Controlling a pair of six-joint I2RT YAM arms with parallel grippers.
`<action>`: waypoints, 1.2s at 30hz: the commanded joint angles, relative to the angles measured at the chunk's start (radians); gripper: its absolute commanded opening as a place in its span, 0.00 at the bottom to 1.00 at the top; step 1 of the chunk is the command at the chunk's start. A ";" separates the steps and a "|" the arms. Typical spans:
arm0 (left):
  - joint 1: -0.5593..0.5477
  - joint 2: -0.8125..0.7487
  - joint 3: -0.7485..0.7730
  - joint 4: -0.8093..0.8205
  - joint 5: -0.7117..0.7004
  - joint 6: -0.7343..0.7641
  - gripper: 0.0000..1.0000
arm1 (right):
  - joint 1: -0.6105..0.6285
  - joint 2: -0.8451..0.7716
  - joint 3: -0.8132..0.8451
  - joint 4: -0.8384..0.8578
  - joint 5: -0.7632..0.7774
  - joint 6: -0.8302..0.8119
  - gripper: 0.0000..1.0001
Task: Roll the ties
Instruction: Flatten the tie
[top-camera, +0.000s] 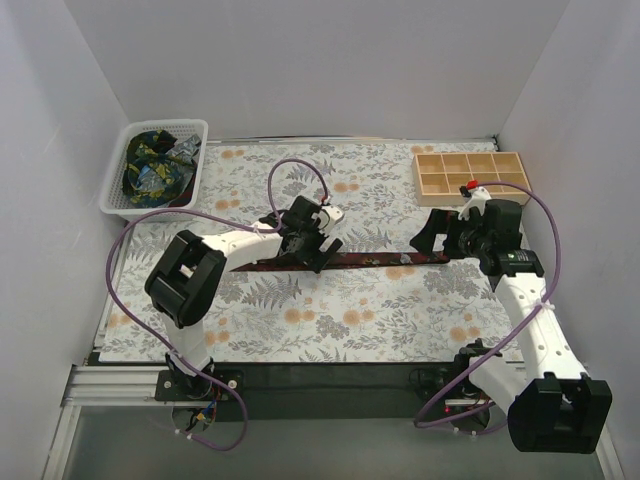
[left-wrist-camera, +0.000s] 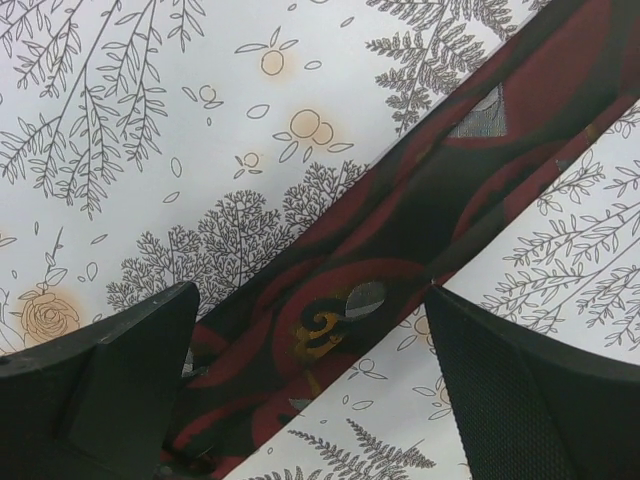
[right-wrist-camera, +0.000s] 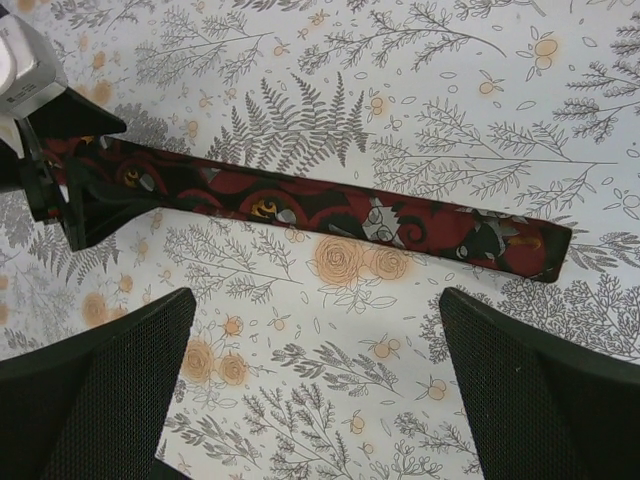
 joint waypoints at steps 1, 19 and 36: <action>-0.013 -0.007 0.007 0.022 0.000 0.055 0.87 | 0.011 -0.047 -0.014 0.023 -0.015 0.004 0.98; 0.000 -0.145 -0.271 -0.101 -0.220 -0.042 0.54 | 0.057 -0.041 0.009 0.012 -0.066 0.002 0.98; 0.054 -0.271 -0.101 -0.099 -0.132 -0.065 0.83 | 0.088 0.087 0.018 -0.005 0.114 0.054 0.90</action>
